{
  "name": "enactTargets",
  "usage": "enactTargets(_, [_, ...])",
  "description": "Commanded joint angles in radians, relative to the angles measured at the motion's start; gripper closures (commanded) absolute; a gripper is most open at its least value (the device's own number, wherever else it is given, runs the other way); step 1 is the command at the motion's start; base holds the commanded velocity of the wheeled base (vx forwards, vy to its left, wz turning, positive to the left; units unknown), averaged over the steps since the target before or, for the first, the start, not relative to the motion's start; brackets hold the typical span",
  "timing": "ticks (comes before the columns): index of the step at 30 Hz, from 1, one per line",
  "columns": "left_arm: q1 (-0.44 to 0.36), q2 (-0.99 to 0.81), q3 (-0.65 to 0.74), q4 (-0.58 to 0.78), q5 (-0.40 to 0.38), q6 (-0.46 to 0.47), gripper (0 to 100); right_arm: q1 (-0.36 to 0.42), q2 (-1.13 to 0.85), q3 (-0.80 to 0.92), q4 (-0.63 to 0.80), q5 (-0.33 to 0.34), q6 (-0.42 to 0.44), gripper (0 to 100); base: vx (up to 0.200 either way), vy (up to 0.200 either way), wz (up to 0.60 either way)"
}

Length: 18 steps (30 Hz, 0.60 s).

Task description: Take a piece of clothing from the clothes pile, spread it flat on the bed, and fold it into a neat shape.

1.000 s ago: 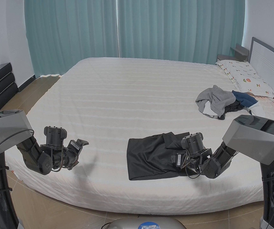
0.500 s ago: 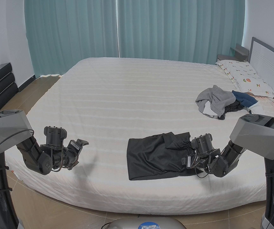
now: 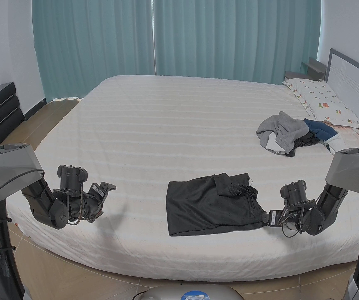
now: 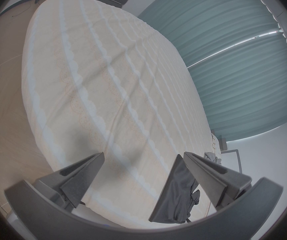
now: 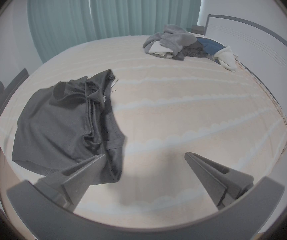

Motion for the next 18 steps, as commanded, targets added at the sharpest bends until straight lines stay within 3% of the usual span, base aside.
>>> enactTargets(1, [0.000, 0.001, 0.001, -0.001, 0.000, 0.001, 0, -0.035, -0.053, 0.070, -0.058, 0.031, 0.001, 0, 0.000, 0.000, 0.00])
enactTargets(6, [0.000, 0.000, -0.004, -0.001, 0.000, -0.004, 0, -0.033, -0.124, 0.057, -0.090, 0.096, 0.023, 0, 0.000, 0.000, 0.00])
enactTargets(11, [0.002, -0.006, 0.005, -0.001, -0.005, 0.002, 0, 0.019, -0.132, -0.008, -0.081, 0.147, 0.092, 0, 0.000, 0.000, 0.00])
enactTargets(13, [0.003, -0.006, 0.005, -0.001, -0.008, 0.001, 0, 0.065, -0.110, -0.058, -0.071, 0.189, 0.159, 0, 0.200, 0.000, 0.00])
enactTargets(18, [0.003, -0.005, 0.005, -0.001, -0.008, 0.002, 0, 0.123, -0.072, -0.178, 0.018, 0.231, 0.216, 0, 0.160, 0.000, 0.00])
